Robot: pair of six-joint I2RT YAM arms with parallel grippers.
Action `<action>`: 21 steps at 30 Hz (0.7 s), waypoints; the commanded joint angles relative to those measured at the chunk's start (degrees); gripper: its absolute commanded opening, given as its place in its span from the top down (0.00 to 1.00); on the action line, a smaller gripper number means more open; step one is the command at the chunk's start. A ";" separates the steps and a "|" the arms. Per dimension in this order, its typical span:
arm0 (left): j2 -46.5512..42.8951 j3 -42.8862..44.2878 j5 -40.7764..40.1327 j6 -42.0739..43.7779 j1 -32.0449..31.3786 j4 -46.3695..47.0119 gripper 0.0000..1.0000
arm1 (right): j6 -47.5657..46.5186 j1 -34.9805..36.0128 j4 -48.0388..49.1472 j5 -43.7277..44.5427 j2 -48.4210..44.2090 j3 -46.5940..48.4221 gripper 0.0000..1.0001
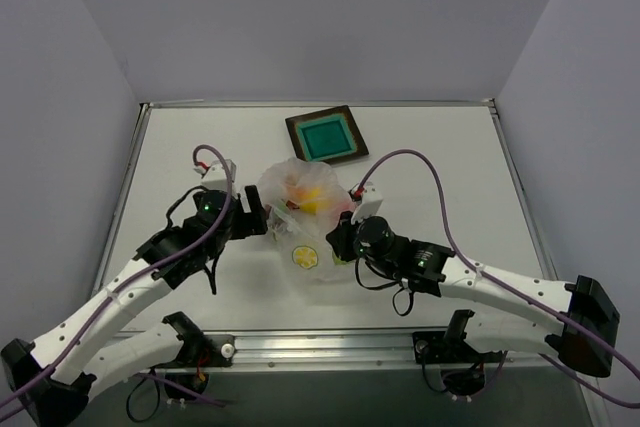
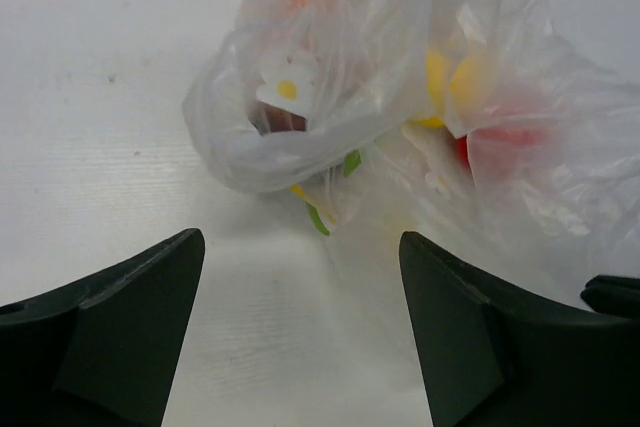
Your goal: Take the fake fruits out of the plastic bag
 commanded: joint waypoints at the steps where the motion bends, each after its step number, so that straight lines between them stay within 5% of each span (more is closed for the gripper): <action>1: 3.56 0.91 4.21 -0.45 -2.91 2.54 0.21 | -1.10 0.31 -0.97 3.09 0.39 4.73 0.93; 7: 12.52 1.96 6.17 0.25 -3.54 11.16 0.18 | -5.66 -1.62 -1.59 5.02 8.74 10.36 0.91; 10: 16.48 2.84 5.63 1.56 -2.84 14.85 0.18 | -8.65 -2.59 -2.02 5.29 11.56 13.52 0.80; 14: 19.99 3.46 3.63 3.23 -2.31 17.68 0.18 | -10.15 -6.19 -3.43 2.75 14.29 16.51 0.52; 16: 22.54 3.46 2.91 3.50 -2.13 18.73 0.20 | -11.11 -7.51 -3.43 1.86 15.95 17.65 0.49; 21: 24.74 1.00 1.42 3.50 -1.95 21.02 0.46 | -19.19 -8.13 -13.09 3.35 17.55 23.54 0.48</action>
